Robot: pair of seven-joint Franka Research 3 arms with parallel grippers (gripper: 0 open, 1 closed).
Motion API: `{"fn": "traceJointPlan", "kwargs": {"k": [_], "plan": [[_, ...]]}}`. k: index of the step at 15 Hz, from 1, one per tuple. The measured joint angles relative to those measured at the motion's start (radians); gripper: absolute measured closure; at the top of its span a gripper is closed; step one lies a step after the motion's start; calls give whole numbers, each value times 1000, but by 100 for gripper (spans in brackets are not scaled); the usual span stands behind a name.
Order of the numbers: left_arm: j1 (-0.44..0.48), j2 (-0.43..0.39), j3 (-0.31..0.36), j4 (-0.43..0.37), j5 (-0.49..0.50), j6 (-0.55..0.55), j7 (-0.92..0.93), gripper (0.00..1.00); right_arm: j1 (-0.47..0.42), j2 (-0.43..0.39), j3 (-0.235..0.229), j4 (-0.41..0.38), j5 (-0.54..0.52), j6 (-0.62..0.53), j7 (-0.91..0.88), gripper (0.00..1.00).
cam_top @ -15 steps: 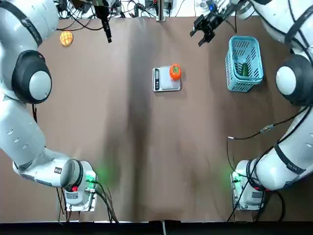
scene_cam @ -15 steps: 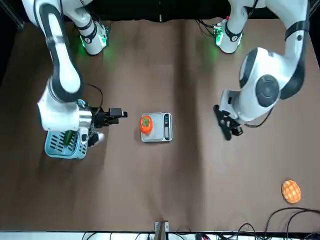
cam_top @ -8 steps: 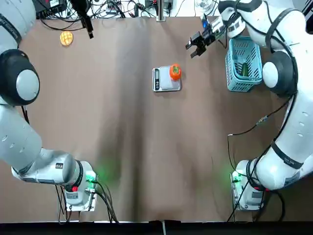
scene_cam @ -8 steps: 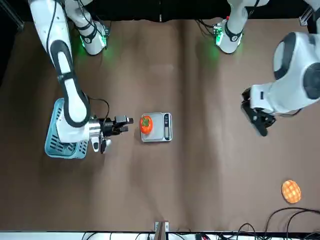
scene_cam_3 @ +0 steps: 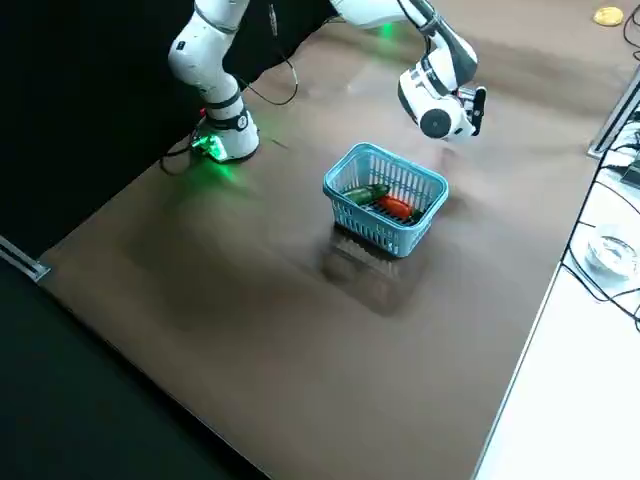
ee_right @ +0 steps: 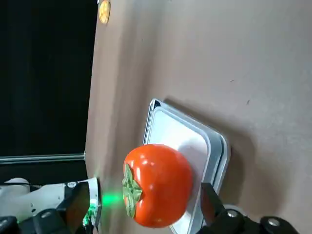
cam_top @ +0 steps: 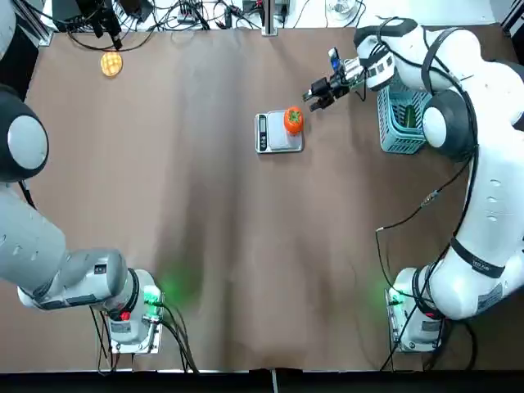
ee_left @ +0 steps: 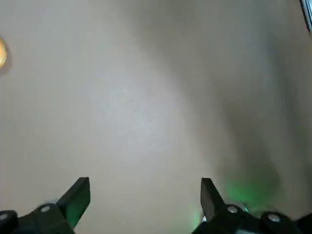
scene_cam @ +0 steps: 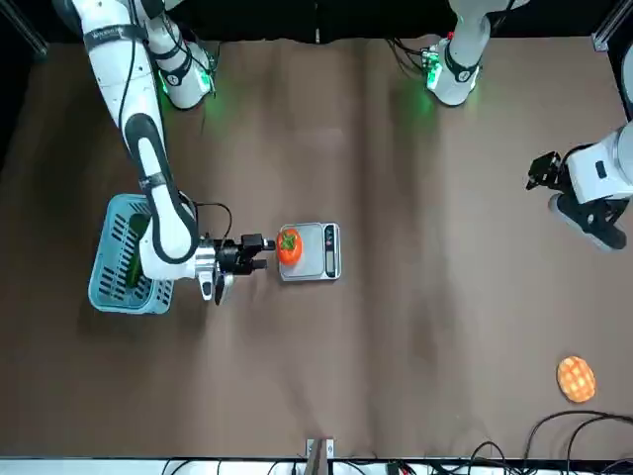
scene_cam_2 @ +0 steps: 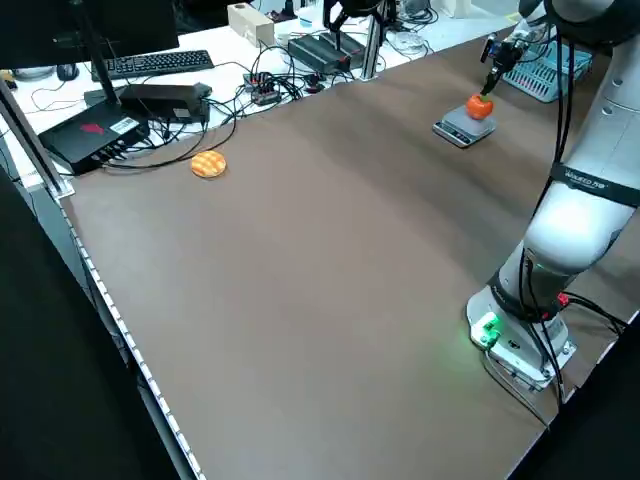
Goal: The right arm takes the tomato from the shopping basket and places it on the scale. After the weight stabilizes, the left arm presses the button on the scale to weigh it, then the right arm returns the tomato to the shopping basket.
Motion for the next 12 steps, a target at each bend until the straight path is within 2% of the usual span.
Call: {"fn": "traceJointPlan", "kwargs": {"k": [6,12], "plan": [[-10,-33,-7,1,6,-6,-325,0,41,25,1,-59,124,1,-56,0],[-7,-41,-6,1,28,-68,-379,0,50,35,1,-61,138,1,-56,0]]}}
